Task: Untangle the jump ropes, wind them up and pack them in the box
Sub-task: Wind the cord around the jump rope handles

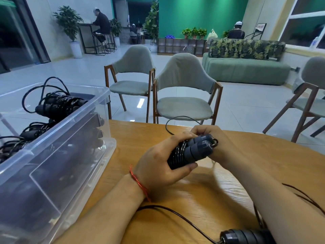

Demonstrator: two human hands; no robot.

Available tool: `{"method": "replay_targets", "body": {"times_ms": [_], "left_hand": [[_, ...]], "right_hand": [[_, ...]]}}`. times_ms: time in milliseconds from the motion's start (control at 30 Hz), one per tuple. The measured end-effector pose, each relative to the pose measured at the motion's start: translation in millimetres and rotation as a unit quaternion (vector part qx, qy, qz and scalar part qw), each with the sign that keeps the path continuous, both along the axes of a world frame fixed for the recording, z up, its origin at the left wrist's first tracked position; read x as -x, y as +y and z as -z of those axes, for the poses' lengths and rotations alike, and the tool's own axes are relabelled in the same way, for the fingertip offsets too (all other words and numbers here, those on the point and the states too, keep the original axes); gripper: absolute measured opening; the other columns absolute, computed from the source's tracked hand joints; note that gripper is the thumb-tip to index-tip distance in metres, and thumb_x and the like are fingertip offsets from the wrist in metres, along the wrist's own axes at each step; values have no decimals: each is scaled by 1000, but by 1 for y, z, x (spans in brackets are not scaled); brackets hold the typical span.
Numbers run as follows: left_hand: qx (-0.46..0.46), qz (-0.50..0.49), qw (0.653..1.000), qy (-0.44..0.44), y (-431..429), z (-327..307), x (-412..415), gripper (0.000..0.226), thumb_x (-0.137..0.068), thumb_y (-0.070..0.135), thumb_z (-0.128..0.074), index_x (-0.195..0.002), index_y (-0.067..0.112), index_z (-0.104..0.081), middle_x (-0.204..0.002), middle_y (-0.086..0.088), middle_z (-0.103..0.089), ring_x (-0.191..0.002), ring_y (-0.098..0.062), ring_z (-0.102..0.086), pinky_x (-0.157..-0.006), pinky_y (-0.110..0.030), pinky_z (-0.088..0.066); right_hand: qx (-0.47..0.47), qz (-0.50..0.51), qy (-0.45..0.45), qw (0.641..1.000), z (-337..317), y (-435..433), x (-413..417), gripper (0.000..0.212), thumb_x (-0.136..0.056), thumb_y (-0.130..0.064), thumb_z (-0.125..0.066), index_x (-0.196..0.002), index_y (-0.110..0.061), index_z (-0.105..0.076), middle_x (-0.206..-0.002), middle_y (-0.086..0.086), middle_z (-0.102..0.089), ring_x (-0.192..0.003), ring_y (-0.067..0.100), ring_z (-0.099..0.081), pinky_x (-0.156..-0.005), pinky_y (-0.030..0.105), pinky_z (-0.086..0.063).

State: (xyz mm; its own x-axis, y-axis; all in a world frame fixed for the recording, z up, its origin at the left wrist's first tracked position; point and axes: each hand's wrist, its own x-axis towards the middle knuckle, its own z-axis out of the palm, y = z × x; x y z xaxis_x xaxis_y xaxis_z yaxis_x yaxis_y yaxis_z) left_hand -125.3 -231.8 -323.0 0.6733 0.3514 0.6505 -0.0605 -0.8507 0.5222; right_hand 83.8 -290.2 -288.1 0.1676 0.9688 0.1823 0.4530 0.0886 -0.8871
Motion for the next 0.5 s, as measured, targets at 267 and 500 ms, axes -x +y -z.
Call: {"method": "replay_targets", "body": {"times_ms": [267, 500], "left_hand": [[93, -108, 987, -77, 3, 6, -6, 42, -99, 47, -66, -132, 24, -56, -102, 10, -61, -84, -5, -63, -69, -12, -47], [418, -333, 823, -195, 47, 12, 5, 52, -94, 68, -61, -121, 24, -52, -99, -6, -73, -78, -17, -69, -64, -29, -49]], "right_hand": [[-24, 33, -94, 995, 14, 2, 9, 41, -108, -30, -60, -69, -36, -70, -64, -12, -60, -63, 4, -51, -64, 33, -39], [-137, 41, -320, 936, 8, -8, 17, 19, -107, -45, -60, -97, -33, -70, -73, -14, -63, -70, 11, -58, -63, 36, -49]]}}
